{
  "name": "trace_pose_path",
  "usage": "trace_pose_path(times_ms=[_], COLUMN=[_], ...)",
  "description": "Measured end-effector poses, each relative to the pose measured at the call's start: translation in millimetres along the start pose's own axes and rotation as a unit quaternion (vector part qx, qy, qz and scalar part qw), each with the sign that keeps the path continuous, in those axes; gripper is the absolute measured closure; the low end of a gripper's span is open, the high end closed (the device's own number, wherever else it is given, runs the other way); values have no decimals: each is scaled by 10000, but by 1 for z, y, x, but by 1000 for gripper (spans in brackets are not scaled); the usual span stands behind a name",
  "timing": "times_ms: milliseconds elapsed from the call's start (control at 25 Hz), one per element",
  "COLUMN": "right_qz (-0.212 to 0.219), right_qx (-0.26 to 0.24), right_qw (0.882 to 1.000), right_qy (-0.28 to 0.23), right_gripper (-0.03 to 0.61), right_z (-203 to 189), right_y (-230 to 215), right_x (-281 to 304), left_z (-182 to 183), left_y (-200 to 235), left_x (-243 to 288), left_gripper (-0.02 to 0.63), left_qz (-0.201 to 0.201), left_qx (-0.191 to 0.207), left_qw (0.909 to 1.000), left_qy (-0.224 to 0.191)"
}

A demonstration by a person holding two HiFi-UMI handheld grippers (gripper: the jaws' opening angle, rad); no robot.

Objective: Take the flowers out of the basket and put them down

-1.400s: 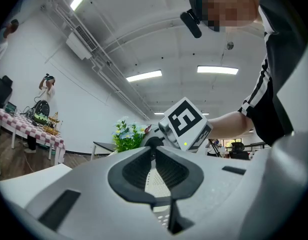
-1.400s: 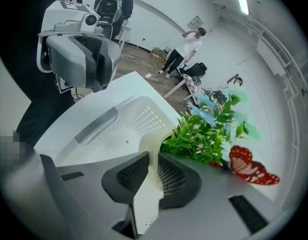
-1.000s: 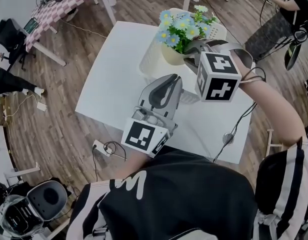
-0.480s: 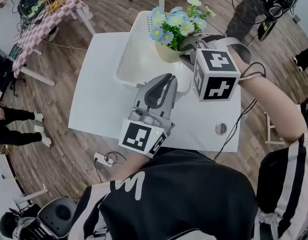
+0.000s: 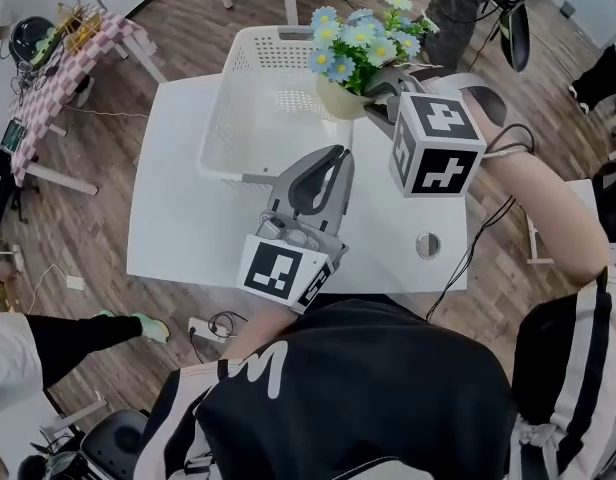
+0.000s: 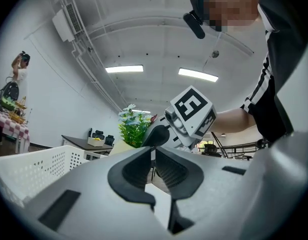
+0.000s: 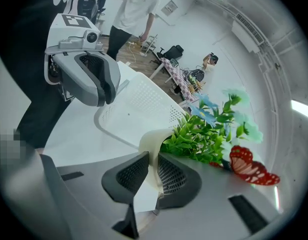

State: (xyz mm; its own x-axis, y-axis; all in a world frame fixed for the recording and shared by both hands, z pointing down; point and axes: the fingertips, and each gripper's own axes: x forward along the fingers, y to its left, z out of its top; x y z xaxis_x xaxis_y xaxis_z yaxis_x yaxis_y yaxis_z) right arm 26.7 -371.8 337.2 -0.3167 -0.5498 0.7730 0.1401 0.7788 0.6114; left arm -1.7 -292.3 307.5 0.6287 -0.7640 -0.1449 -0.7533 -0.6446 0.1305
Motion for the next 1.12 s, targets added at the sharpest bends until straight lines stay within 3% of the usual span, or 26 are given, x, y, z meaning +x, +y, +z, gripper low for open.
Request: trace_pose_path(times_ms=[680, 1120], right_qz=[107, 355], right_qx=[704, 892], right_qw=[9967, 9940], right_qy=[401, 528], right_gripper=[509, 509], right_z=[-63, -76], right_y=[23, 52], right_x=[2, 34], left_z=[-3, -2], left_y=[-18, -15], left_x=[18, 16], left_gripper=[583, 583], left_qz=[-332, -341], left_qx=[0, -9], left_qw=[9994, 9994], left_qy=[73, 64])
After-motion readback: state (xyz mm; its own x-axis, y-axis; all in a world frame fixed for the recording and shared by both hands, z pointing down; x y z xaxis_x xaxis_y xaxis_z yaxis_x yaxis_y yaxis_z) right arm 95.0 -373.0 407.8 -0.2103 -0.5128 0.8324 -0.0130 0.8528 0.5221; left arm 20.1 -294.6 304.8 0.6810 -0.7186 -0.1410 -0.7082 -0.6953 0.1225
